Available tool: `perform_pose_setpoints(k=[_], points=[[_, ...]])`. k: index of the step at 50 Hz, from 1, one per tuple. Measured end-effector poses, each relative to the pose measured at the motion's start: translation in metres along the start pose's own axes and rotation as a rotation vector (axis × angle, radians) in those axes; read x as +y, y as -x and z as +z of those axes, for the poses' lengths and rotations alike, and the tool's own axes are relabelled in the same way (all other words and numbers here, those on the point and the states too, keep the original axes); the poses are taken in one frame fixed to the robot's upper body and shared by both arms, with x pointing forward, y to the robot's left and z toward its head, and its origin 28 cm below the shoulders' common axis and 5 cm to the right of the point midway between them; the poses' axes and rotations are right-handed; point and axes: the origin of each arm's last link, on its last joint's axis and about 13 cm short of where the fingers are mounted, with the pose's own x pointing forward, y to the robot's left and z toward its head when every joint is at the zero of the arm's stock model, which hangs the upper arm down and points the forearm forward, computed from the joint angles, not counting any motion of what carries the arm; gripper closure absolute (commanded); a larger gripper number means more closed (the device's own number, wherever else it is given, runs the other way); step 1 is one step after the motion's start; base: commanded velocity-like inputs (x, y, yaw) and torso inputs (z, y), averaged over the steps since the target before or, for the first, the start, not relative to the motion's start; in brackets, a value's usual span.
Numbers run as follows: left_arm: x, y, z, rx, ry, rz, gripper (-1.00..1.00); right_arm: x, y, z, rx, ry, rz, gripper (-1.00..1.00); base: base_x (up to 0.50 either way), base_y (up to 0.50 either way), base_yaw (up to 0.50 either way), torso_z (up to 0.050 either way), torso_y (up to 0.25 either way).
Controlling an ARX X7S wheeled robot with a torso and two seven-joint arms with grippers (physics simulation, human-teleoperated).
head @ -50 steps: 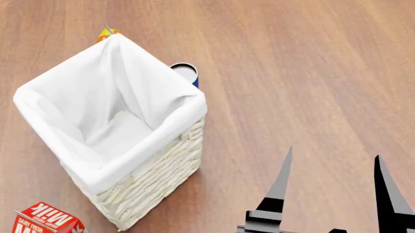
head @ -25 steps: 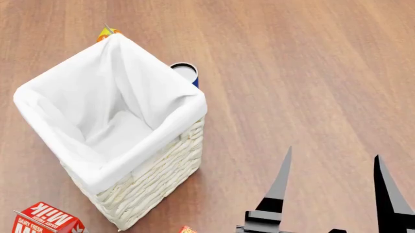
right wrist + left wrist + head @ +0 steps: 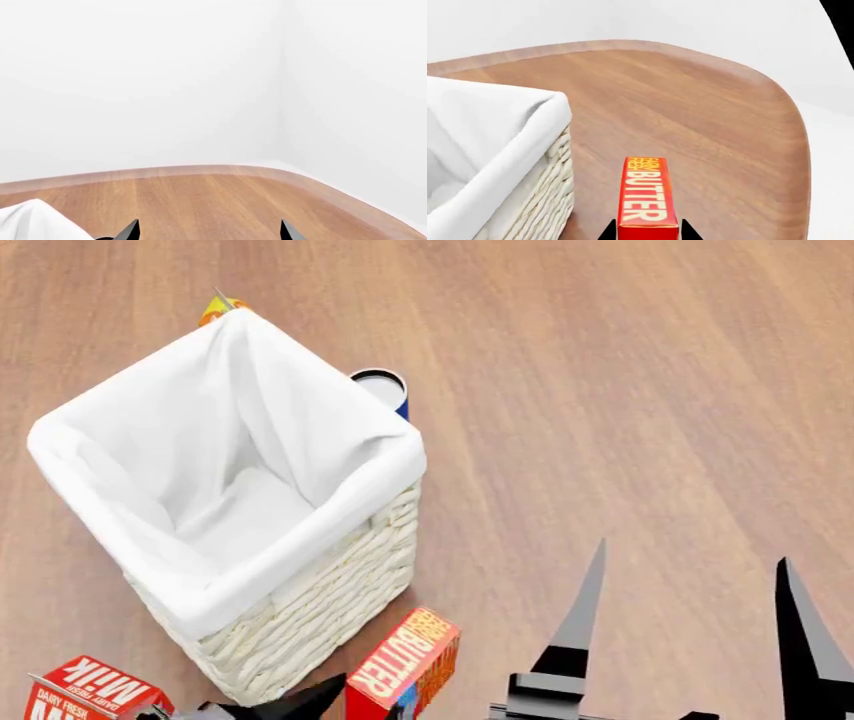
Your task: Pick up the butter and put it in the basket.
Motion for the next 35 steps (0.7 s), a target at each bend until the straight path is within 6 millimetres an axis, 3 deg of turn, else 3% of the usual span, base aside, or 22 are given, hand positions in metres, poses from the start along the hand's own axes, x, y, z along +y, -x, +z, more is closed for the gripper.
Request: perform_pose_setpoints(k=[12, 35], points=[[0.01, -0.005, 0.045, -0.074, -0.041, -0.017, 1.0, -0.001, 0.0, 0.002, -0.004, -0.004, -0.004, -1.0, 0.0, 0.0, 0.0, 0.0, 0.001], [0.056, -0.019, 0.117, -0.15, -0.16, 0.075, 1.0, -0.003, 0.0, 0.005, -0.013, -0.01, -0.011, -1.0, 0.0, 0.0, 0.0, 0.001, 0.001]])
